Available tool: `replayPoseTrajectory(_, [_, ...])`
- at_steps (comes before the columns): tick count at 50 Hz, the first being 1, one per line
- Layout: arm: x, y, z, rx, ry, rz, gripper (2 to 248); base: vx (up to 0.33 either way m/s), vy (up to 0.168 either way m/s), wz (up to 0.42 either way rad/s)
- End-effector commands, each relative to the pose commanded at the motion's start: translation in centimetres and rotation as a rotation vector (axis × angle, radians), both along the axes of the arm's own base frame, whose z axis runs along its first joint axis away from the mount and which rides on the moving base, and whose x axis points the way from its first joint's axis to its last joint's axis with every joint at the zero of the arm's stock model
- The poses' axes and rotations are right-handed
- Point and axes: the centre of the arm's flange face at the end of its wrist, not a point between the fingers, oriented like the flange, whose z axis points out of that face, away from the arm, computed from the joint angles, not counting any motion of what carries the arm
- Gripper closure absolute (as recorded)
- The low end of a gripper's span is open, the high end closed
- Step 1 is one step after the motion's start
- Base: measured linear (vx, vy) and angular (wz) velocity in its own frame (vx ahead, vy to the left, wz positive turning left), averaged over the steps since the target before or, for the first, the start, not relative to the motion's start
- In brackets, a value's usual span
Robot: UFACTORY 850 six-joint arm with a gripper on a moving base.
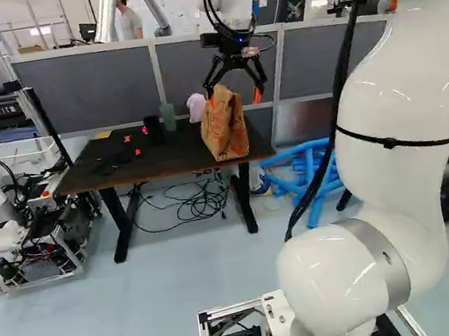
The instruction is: Pick up the bag on the ground and place it on the table
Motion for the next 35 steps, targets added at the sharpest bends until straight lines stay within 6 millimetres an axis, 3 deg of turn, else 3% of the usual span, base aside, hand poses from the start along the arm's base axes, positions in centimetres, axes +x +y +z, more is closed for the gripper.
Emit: replayPoseTrajectory(35, [-0.7,-0.3,-3.6,-0.006,-0.122,-0.014,3,0.0,0.0,0.0])
